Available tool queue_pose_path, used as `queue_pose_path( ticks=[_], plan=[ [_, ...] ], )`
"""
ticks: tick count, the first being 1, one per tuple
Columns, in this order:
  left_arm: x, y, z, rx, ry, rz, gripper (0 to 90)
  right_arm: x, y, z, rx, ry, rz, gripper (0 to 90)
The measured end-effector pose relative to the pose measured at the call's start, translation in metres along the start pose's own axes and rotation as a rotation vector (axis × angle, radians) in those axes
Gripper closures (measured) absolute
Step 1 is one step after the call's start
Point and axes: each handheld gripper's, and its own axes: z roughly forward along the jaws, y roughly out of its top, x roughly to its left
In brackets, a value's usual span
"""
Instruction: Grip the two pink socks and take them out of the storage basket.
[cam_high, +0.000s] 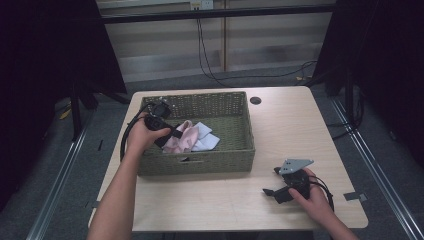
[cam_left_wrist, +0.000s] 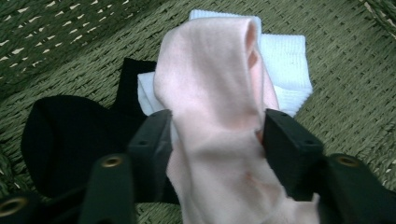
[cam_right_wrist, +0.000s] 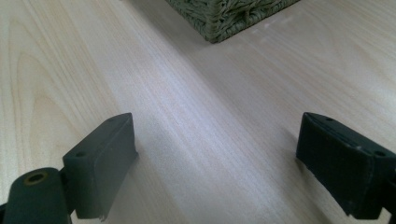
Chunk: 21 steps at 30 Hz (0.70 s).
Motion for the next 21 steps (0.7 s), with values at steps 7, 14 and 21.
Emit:
queue_pose_path(
  ticks=[7,14,21],
  plan=[
    [0.004,0.0,-0.006,0.033,0.025,-0.02,76.9,0.0,0.0,0.0,0.0,0.0,0.001,11.0],
    [0.004,0.008,-0.029,0.024,0.043,-0.012,85.3,0.0,0.0,0.0,0.0,0.0,0.001,11.0],
    [0.001,0.017,-0.048,0.009,0.028,-0.028,86.0,0.0,0.0,0.0,-0.001,0.0,0.003,11.0]
  ],
)
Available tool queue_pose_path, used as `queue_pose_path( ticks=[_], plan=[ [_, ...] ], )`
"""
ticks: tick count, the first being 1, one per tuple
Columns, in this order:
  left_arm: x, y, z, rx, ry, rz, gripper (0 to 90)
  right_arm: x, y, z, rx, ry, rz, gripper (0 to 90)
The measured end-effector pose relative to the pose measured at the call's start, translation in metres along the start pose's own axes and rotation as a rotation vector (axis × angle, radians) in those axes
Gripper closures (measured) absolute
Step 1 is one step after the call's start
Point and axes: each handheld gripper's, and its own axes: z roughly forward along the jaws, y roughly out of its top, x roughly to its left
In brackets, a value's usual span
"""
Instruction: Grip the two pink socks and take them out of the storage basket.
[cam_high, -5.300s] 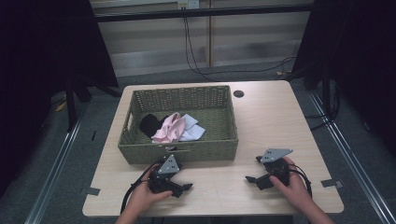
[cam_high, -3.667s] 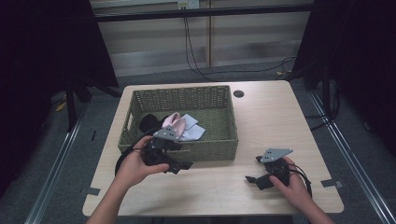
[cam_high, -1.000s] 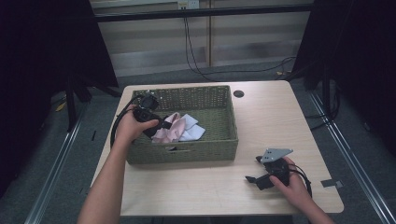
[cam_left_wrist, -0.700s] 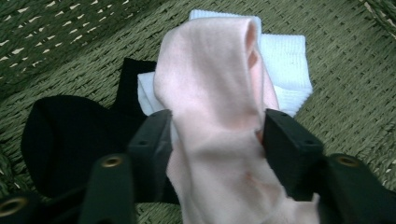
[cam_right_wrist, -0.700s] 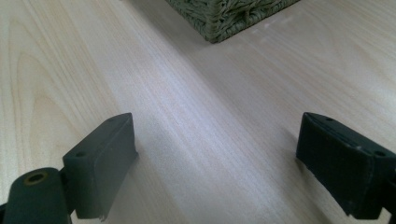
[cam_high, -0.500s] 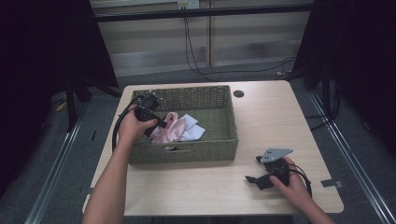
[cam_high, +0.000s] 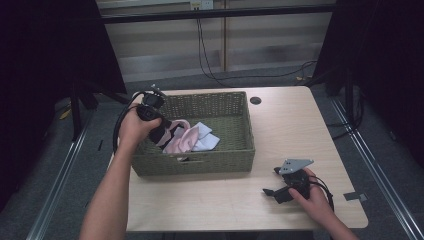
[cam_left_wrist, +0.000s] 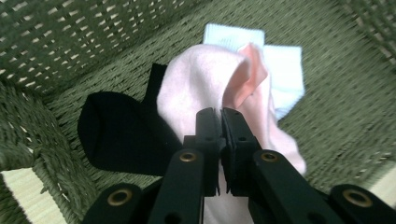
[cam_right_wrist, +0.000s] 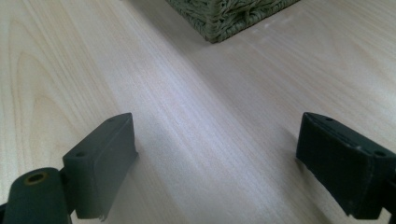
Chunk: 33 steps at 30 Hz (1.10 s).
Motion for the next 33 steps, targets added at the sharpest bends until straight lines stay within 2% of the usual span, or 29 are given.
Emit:
queue_pose_path(
  ticks=[7,10,17,23,28,31,32,33],
  plan=[
    [-0.002,0.004,-0.015,-0.023,-0.021,0.013,86.2,0.0,0.0,0.0,0.0,0.0,0.0,11.1],
    [-0.004,0.006,-0.026,-0.05,-0.041,-0.009,86.2,0.0,0.0,0.0,0.0,0.0,0.0,11.1],
    [-0.005,0.009,-0.039,-0.065,-0.071,-0.008,86.2,0.0,0.0,0.0,0.0,0.0,0.0,11.0],
    [-0.011,0.012,-0.052,-0.067,-0.103,0.008,86.2,0.0,0.0,0.0,0.0,0.0,0.0,11.0],
    [-0.019,0.013,-0.06,-0.067,-0.127,0.039,86.2,0.0,0.0,0.0,0.0,0.0,0.0,11.0],
    [-0.021,0.013,-0.062,-0.068,-0.135,0.045,86.2,0.0,0.0,0.0,0.0,0.0,0.0,11.0],
    [-0.023,0.014,-0.064,-0.071,-0.158,0.041,86.2,0.0,0.0,0.0,0.0,0.0,0.001,11.1],
    [-0.023,0.014,-0.064,-0.071,-0.158,0.041,86.2,0.0,0.0,0.0,0.0,0.0,0.001,11.1]
  ],
)
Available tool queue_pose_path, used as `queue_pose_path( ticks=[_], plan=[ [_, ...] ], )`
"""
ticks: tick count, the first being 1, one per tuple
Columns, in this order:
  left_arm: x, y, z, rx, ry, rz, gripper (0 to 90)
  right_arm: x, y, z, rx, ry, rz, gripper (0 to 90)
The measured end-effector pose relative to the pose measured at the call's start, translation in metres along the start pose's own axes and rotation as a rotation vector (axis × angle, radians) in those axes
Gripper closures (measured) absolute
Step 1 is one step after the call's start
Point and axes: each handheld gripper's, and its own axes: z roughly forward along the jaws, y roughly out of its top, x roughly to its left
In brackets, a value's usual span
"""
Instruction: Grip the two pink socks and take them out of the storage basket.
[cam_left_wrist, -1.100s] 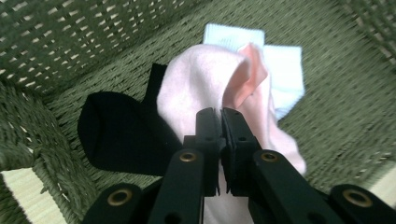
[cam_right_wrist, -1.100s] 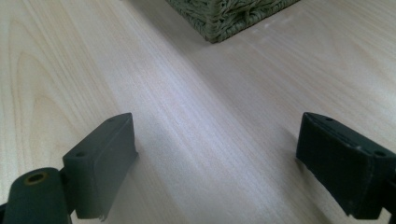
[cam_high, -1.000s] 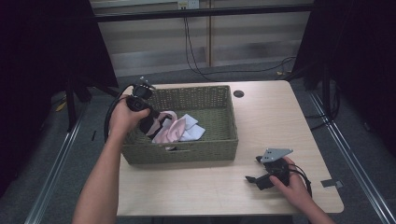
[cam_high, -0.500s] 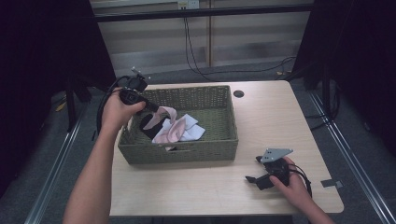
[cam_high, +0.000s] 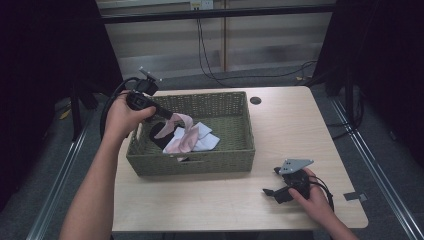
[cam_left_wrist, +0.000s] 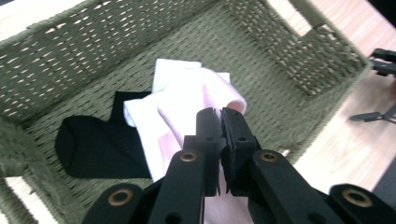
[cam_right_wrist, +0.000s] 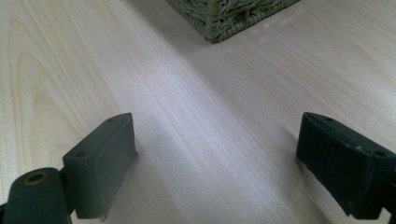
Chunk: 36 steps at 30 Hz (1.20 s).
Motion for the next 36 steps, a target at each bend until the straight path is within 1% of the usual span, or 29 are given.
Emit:
queue_pose_path(
  ticks=[1,2,4,5,6,8,9,10,13,14,16,17,18,19,24,26,27,28,29,32,36],
  plan=[
    [-0.003,0.0,-0.002,-0.001,-0.014,0.002,86.2,0.0,0.0,0.0,0.0,0.0,-0.001,11.0],
    [-0.005,0.001,-0.003,0.004,-0.019,0.015,86.2,0.0,0.0,0.0,0.0,0.0,-0.001,11.0],
    [-0.006,0.001,-0.004,0.002,-0.023,0.013,86.2,0.0,0.0,0.0,0.0,0.0,0.0,11.0],
    [-0.009,0.001,-0.004,0.002,-0.036,0.014,86.2,0.0,0.0,0.0,0.0,0.0,-0.001,11.0],
    [-0.01,0.001,-0.004,0.006,-0.037,0.023,86.3,0.0,0.0,0.0,0.0,0.0,0.0,11.1],
    [-0.015,0.002,-0.005,0.001,-0.039,0.026,86.2,0.0,0.0,0.0,0.0,0.0,-0.001,11.0],
    [-0.016,0.002,-0.006,0.007,-0.041,0.044,86.1,0.0,0.0,0.0,0.0,0.0,0.0,11.0],
    [-0.016,0.002,-0.006,0.007,-0.041,0.044,86.2,0.0,0.0,0.0,0.0,0.0,0.0,11.0],
    [-0.024,0.005,-0.01,-0.002,-0.049,0.051,86.2,0.0,0.0,0.0,0.0,0.0,-0.001,11.0],
    [-0.024,0.005,-0.01,-0.002,-0.049,0.051,86.2,0.0,0.0,0.0,0.0,0.0,-0.001,11.0],
    [-0.027,0.007,-0.011,0.0,-0.064,0.062,86.1,0.0,0.0,0.0,0.0,0.0,-0.001,11.1],
    [-0.031,0.008,-0.012,-0.001,-0.075,0.07,86.2,0.0,0.0,0.0,0.0,0.0,-0.001,11.0],
    [-0.031,0.008,-0.012,-0.001,-0.075,0.07,86.2,0.0,0.0,0.0,0.0,0.0,-0.001,11.0],
    [-0.034,0.009,-0.012,0.0,-0.087,0.076,86.2,0.0,0.0,0.0,0.0,0.0,-0.001,11.0],
    [-0.04,0.009,-0.011,0.001,-0.108,0.086,86.2,0.0,0.0,0.0,0.0,0.0,-0.001,11.0],
    [-0.043,0.008,-0.01,0.004,-0.125,0.089,86.2,0.0,0.0,0.0,0.0,0.0,0.0,11.0],
    [-0.045,0.009,-0.009,0.013,-0.139,0.099,86.2,0.0,0.0,0.0,0.0,0.0,-0.001,11.1],
    [-0.045,0.009,-0.009,0.013,-0.139,0.099,86.2,0.0,0.0,0.0,0.0,0.0,-0.001,11.1],
    [-0.049,0.009,-0.009,0.012,-0.155,0.104,86.2,0.0,0.0,0.0,0.0,0.0,-0.001,11.1],
    [-0.053,0.009,-0.009,0.01,-0.166,0.107,86.2,0.0,0.0,0.0,0.0,0.0,0.0,11.0],
    [-0.06,0.01,-0.011,0.008,-0.184,0.128,86.2,0.0,0.0,0.0,0.0,0.0,-0.001,11.0]
  ],
)
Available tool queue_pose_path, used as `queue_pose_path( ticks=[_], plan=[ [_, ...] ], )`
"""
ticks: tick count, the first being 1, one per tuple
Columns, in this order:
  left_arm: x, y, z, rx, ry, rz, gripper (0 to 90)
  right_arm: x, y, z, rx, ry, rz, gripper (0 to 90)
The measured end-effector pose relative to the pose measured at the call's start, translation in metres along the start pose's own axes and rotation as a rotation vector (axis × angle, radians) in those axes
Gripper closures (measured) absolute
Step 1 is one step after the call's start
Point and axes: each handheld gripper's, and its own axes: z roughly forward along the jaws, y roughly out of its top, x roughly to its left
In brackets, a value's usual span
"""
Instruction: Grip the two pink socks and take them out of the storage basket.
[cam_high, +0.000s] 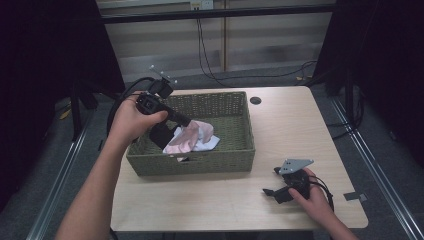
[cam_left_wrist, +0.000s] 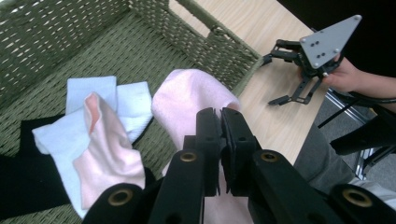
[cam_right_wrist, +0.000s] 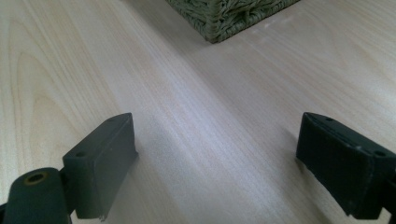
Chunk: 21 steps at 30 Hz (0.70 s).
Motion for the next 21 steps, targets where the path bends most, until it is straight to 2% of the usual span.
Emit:
queue_pose_path(
  ticks=[9,11,14,15,17,19,21],
  plan=[
    [-0.015,0.0,0.003,-0.002,-0.02,0.032,86.1,0.0,0.0,0.0,0.001,0.0,-0.003,11.0],
    [-0.019,-0.001,0.006,0.003,-0.037,0.051,86.1,0.0,0.0,0.0,0.001,0.0,-0.003,11.0],
    [-0.024,-0.002,0.009,-0.005,-0.044,0.05,86.1,0.0,0.0,0.0,0.001,0.0,-0.003,11.1],
    [-0.027,-0.002,0.012,-0.001,-0.06,0.067,86.0,0.0,0.0,0.0,0.001,0.0,-0.003,11.1],
    [-0.029,-0.003,0.013,-0.006,-0.058,0.06,86.1,0.0,0.0,0.0,0.001,0.0,-0.003,11.1],
    [-0.034,-0.004,0.015,-0.009,-0.075,0.088,85.9,0.0,0.0,0.0,0.001,0.0,-0.003,11.0],
    [-0.036,-0.004,0.016,-0.009,-0.07,0.087,85.9,0.0,0.0,0.0,0.001,0.0,-0.003,11.1]
  ],
)
